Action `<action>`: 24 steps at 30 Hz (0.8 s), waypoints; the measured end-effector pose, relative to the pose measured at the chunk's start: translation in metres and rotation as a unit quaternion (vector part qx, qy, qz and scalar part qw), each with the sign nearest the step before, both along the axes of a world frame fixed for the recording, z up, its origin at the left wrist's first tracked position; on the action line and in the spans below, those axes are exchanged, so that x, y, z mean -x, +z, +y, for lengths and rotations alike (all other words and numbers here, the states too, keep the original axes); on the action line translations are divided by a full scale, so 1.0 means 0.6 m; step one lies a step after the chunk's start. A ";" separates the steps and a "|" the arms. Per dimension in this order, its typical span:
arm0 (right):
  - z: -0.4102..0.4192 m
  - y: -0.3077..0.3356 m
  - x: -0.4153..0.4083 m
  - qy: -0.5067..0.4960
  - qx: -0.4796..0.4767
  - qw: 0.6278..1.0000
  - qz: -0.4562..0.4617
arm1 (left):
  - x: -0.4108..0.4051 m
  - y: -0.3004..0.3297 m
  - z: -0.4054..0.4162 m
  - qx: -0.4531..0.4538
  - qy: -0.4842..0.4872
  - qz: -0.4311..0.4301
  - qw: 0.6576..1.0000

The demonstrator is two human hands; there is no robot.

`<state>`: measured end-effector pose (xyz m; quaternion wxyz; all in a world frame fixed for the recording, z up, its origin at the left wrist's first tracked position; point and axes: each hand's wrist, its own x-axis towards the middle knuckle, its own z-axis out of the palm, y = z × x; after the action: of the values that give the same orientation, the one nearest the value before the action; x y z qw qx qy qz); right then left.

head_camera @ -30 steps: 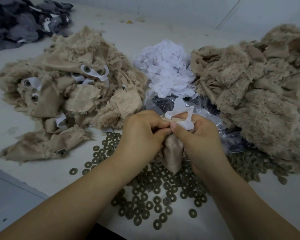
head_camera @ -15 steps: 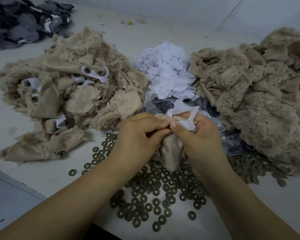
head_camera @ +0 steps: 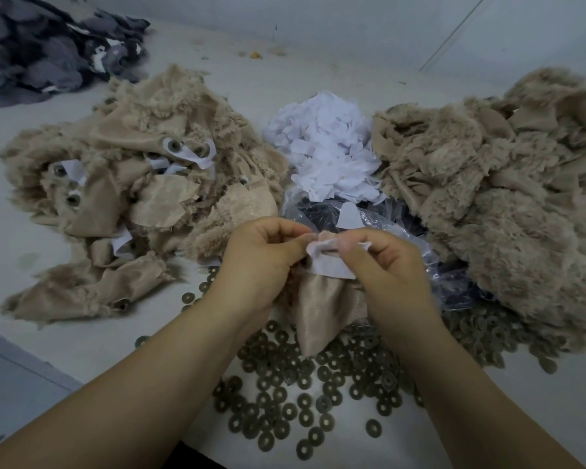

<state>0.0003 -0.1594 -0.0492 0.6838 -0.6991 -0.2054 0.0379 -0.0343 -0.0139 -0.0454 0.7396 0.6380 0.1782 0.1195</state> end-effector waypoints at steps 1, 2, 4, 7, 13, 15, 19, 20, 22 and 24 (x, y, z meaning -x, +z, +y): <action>0.000 0.002 0.000 -0.012 -0.006 1.000 0.001 | 0.002 -0.002 0.000 0.001 0.008 -0.010 1.000; -0.001 0.004 -0.001 -0.031 -0.013 0.999 0.010 | 0.004 -0.005 0.001 -0.004 0.015 -0.024 1.000; 0.000 0.007 -0.003 -0.078 -0.027 0.994 0.066 | 0.009 -0.006 -0.001 -0.036 0.013 -0.062 0.997; 0.000 0.006 -0.010 -0.074 -0.070 0.969 0.225 | 0.016 -0.007 -0.005 -0.110 0.014 -0.115 0.987; 0.003 0.014 -0.004 -0.028 -0.106 0.953 0.284 | 0.023 0.001 -0.009 -0.215 -0.004 -0.139 0.967; 0.003 0.015 -0.003 -0.026 -0.106 0.957 0.269 | 0.028 0.007 -0.008 -0.296 -0.049 -0.153 0.942; 0.002 0.015 -0.002 -0.031 -0.101 0.959 0.265 | 0.029 0.004 -0.014 -0.384 -0.070 -0.165 0.906; 0.001 0.016 -0.004 -0.037 -0.104 0.958 0.266 | 0.028 0.004 -0.014 -0.383 -0.059 -0.171 0.906; 0.000 0.019 -0.007 -0.049 -0.107 0.954 0.275 | 0.027 0.003 -0.014 -0.355 -0.049 -0.184 0.915; -0.003 0.017 -0.010 -0.048 -0.109 0.954 0.274 | 0.026 0.006 -0.010 -0.320 -0.059 -0.192 0.926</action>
<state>0.0060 -0.1612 -0.0392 0.7870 -0.5921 0.0210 0.1721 -0.0501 -0.0199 -0.0418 0.5223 0.8145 -0.0530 0.2470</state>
